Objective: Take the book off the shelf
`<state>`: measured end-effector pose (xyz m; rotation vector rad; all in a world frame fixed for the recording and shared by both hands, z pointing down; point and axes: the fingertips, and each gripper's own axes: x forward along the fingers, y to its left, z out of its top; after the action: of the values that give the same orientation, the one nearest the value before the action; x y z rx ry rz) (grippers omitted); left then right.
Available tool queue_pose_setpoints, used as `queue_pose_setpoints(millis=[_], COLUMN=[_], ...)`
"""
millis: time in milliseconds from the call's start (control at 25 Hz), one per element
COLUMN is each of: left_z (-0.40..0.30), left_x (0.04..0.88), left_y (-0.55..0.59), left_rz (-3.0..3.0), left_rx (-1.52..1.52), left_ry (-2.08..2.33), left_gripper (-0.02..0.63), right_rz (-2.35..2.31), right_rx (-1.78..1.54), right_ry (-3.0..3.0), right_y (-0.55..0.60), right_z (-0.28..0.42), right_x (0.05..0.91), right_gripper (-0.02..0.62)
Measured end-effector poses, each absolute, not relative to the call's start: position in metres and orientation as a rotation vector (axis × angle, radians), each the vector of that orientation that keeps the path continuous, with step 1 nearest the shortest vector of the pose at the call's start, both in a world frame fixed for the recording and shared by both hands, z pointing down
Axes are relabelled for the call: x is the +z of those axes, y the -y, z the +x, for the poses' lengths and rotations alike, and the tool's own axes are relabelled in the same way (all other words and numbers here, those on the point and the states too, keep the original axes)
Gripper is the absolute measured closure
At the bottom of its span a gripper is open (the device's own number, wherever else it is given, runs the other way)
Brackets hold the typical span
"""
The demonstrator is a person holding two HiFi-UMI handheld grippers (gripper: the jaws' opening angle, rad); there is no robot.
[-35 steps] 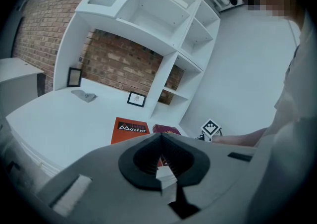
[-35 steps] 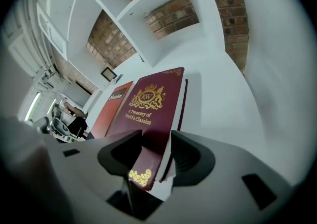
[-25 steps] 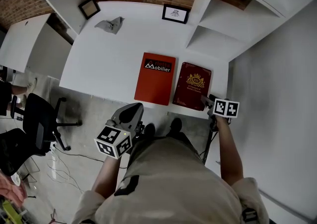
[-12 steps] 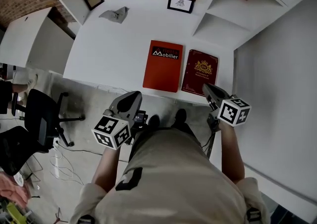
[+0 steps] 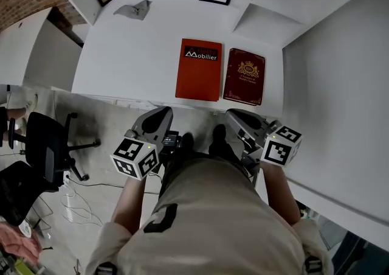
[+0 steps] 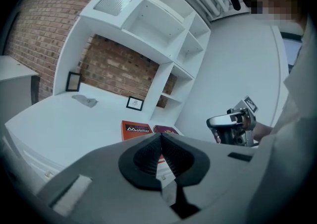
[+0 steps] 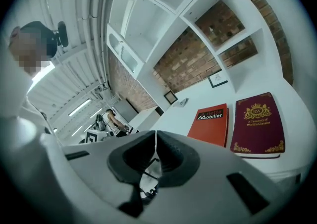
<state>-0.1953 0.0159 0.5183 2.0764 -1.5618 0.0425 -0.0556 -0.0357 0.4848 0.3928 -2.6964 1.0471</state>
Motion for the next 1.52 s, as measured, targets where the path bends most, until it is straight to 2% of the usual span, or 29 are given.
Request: queue_pose_setpoints(millis=[520,1520], left_z=[-0.176,0.012], left_x=[0.508,0.497], left_y=[-0.03,-0.019], left_rz=[2.068,2.203], left_rx=[0.093,0.248], left_ry=[1.606,1.46], left_gripper=[0.603,0.601], right_rz=[0.282,0.337], right_rx=[1.186,1.299], right_ry=[2.713,2.783], right_y=[0.012,-0.011], right_z=[-0.051,0.115], right_x=[0.484,0.496], right_gripper=[0.586,0.586])
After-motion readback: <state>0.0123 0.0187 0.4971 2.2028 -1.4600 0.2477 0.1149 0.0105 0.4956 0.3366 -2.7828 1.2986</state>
